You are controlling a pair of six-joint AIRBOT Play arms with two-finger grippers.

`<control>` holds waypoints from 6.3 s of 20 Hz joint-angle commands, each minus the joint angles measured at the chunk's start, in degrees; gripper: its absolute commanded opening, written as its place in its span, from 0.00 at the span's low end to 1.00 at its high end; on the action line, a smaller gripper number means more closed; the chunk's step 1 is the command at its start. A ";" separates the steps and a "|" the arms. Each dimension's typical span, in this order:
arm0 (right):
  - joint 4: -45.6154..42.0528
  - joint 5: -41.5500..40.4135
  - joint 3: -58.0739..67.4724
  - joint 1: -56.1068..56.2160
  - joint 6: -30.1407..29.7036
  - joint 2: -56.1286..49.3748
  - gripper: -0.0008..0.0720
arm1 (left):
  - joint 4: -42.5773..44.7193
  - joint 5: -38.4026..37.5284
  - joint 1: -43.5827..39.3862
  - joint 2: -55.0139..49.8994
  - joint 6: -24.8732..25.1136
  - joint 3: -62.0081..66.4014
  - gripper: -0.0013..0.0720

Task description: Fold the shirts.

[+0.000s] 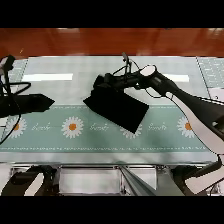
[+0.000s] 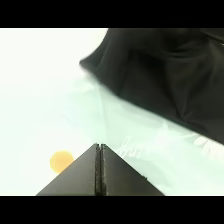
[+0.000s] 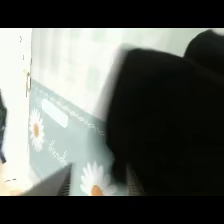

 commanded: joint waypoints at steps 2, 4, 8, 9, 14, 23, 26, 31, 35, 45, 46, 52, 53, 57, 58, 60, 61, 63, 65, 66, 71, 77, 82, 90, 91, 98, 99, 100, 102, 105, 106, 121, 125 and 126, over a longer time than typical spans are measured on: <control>0.92 10.29 2.36 -1.01 0.68 -1.70 0.58 | -3.08 5.75 0.57 1.97 -0.07 -4.24 0.06; -1.79 16.98 2.36 -4.90 2.91 1.92 0.57 | -3.04 12.94 0.94 1.97 -0.04 -3.80 0.06; -22.36 29.94 2.27 -15.65 9.25 17.03 0.57 | -3.69 17.25 5.14 2.01 -0.70 1.73 0.06; -34.01 32.59 1.90 -17.42 12.96 22.18 0.57 | -3.72 17.20 6.23 2.05 -0.72 2.97 0.06; -77.05 27.54 -21.03 -21.09 37.13 49.29 0.57 | -6.21 13.11 6.40 2.05 -2.45 1.57 0.06; -18.36 0.37 -57.66 -28.13 12.94 44.68 0.59 | -7.82 12.57 -1.66 1.99 -2.64 -8.20 0.06; -3.67 -0.28 -57.61 -28.13 1.33 35.89 0.59 | -7.80 12.59 -1.95 1.99 -2.64 -8.57 0.06; 5.53 -1.01 -53.40 -22.08 -5.55 24.74 0.58 | -7.80 13.57 -1.95 1.97 -2.64 -8.59 0.06; 5.55 -2.01 -45.09 -15.06 -4.31 18.21 0.56 | -7.80 14.05 -1.95 1.97 -2.64 -8.57 0.06; -13.99 10.21 -7.67 -11.74 6.32 17.20 0.05 | -7.78 15.39 -1.95 1.97 -2.64 -8.59 0.06; -17.16 12.00 -3.28 -11.74 8.48 17.20 0.05 | -7.78 15.41 -1.95 1.97 -2.64 -8.59 0.06; -31.04 23.63 17.38 -14.34 16.06 17.33 0.05 | -7.80 14.91 -1.95 1.99 -2.64 -8.59 0.06; -31.04 26.27 19.56 -16.13 16.11 17.49 0.05 | -7.91 14.47 -1.95 1.99 -2.69 -8.57 0.06; -33.03 31.69 24.24 -26.77 18.10 19.89 0.05 | -10.40 11.91 -1.95 2.03 -2.62 -8.46 0.06; -32.52 32.94 24.63 -30.25 18.14 20.70 0.05 | -10.40 11.96 -1.95 2.03 -2.62 -8.46 0.06; -31.15 35.17 24.63 -37.13 18.14 22.43 0.05 | -10.38 11.96 -1.95 2.03 -2.60 -8.46 0.06; -30.49 36.48 24.63 -40.70 18.10 23.26 0.05 | -10.38 11.96 -1.95 2.03 -2.60 -8.46 0.06; -29.77 39.06 24.63 -47.41 18.10 24.70 0.05 | -11.15 11.15 -1.95 2.05 -2.62 -8.39 0.06; -29.40 41.77 24.63 -53.64 17.81 25.88 0.05 | -11.69 9.77 -1.95 2.12 -2.45 -7.96 0.06; -29.16 43.10 24.63 -56.52 17.70 26.25 0.05 | -11.67 9.77 -1.95 2.12 -2.43 -7.87 0.06; -32.22 51.87 24.61 -68.59 17.46 26.73 0.04 | -11.65 10.71 -1.95 2.10 -0.90 -7.85 0.06; -56.19 58.01 15.19 -74.90 16.57 31.98 0.05 | -11.65 15.61 -1.95 2.10 -0.90 -7.87 0.06; -68.13 58.14 -3.61 -85.26 16.35 41.51 0.05 | -11.65 19.80 -1.95 1.99 -0.90 -7.87 0.06; -82.77 58.31 -26.10 -92.43 17.99 51.69 0.05 | -11.63 21.79 -1.95 1.97 0.22 -7.91 0.06; -83.32 58.36 -26.88 -92.43 18.01 52.11 0.05 | -11.63 21.97 -1.95 1.97 0.20 -7.91 0.06; -78.05 56.28 -25.75 -91.21 19.65 52.13 0.56 | -11.63 28.68 -1.92 -0.87 1.73 -6.16 0.06; -75.47 54.82 -24.24 -90.23 19.63 52.00 0.48 | -11.56 28.68 -1.92 -2.47 1.75 -4.17 0.06; -70.93 52.85 -21.94 -89.05 19.63 51.36 0.24 | -11.63 28.68 -1.95 -4.35 2.89 -1.77 0.06; -57.42 47.08 -17.31 -84.94 18.51 49.35 0.05 | -11.63 28.59 -1.95 -9.18 3.67 4.72 0.06; -40.11 34.25 -12.46 -68.61 16.63 43.93 0.05 | -11.67 23.71 -2.97 -18.95 3.72 17.11 0.06; -38.21 30.21 -11.19 -60.67 15.30 41.70 0.05 | -11.63 21.22 -4.33 -22.40 5.62 21.14 0.06; -72.11 27.28 -2.51 -11.76 26.62 18.62 0.05 | 15.87 -5.07 -13.49 -41.88 -14.67 27.50 0.06; -72.11 27.19 -2.51 -11.76 26.62 18.62 0.05 | 15.87 -4.90 -13.49 -41.88 -14.69 27.50 0.06; -72.11 27.19 -2.51 -11.76 26.62 18.62 0.05 | 15.87 -4.90 -13.49 -41.88 -14.67 27.50 0.06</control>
